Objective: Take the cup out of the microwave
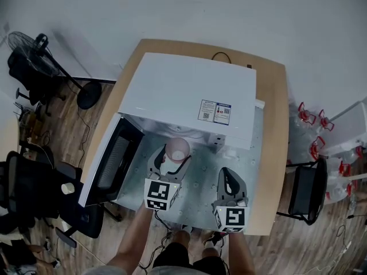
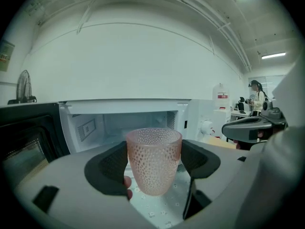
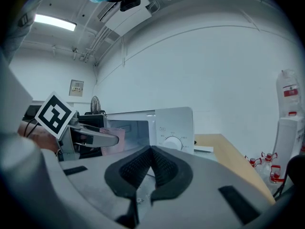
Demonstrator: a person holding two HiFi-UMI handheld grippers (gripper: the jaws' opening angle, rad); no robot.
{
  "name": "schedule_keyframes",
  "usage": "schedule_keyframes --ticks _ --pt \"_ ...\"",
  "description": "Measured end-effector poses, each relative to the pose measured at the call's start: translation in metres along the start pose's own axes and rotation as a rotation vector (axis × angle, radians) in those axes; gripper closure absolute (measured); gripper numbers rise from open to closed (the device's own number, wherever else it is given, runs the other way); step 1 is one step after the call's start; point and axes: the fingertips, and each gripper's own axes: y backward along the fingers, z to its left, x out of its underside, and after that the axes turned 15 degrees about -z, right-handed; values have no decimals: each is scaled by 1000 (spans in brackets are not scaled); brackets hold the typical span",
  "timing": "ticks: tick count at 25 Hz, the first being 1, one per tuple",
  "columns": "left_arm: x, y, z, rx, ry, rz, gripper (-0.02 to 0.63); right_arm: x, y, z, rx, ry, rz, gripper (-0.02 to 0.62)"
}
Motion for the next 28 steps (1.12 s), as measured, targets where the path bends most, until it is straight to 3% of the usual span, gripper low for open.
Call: schedule_keyframes --ticks 28 --pt "14 39 -150 158 -1 -1 241 9 114 -64 97 -3 31 578"
